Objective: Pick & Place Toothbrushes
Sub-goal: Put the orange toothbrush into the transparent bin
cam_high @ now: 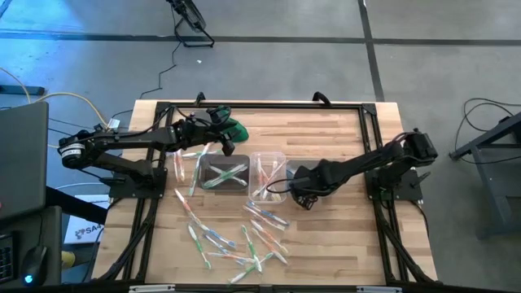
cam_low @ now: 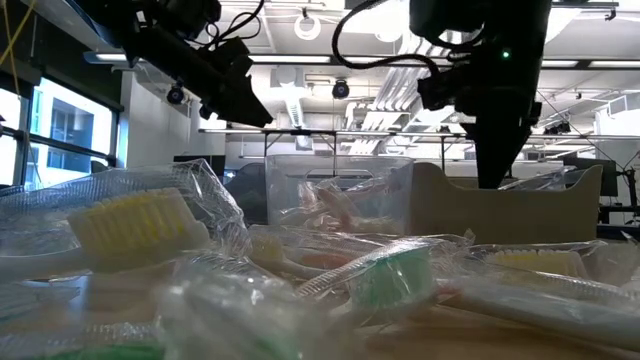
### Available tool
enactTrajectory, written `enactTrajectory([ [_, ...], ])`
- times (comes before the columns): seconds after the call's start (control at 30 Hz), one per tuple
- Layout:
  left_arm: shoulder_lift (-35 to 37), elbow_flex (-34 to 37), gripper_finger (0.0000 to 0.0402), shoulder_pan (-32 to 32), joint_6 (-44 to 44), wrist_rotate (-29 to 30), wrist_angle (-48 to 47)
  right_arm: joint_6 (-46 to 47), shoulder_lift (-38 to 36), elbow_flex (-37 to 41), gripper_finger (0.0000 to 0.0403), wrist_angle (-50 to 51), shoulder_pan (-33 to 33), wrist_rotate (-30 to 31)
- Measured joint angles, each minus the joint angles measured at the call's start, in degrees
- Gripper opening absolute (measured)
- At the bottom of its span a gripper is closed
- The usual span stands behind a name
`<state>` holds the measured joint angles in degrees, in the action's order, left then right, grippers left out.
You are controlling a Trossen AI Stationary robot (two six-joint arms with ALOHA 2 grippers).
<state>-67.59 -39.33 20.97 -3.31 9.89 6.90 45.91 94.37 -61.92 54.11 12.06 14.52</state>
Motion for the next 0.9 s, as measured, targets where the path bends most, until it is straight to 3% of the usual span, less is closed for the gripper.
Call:
enactTrajectory([
  [0.17,0.0,0.0,0.0155,0.0,0.0,0.0,0.0,-2.4,0.0,-5.0,0.0156,3.9,-0.6,-0.1],
  [0.4,0.0,0.0,0.0155,0.0,0.0,0.0,-1.1,-8.8,0.0,-12.3,0.0121,4.0,-0.6,-2.7],
  [0.9,0.0,0.0,0.0155,0.0,0.0,-1.9,-2.2,-17.5,-0.1,-14.4,0.0073,-10.3,-0.1,-20.1],
])
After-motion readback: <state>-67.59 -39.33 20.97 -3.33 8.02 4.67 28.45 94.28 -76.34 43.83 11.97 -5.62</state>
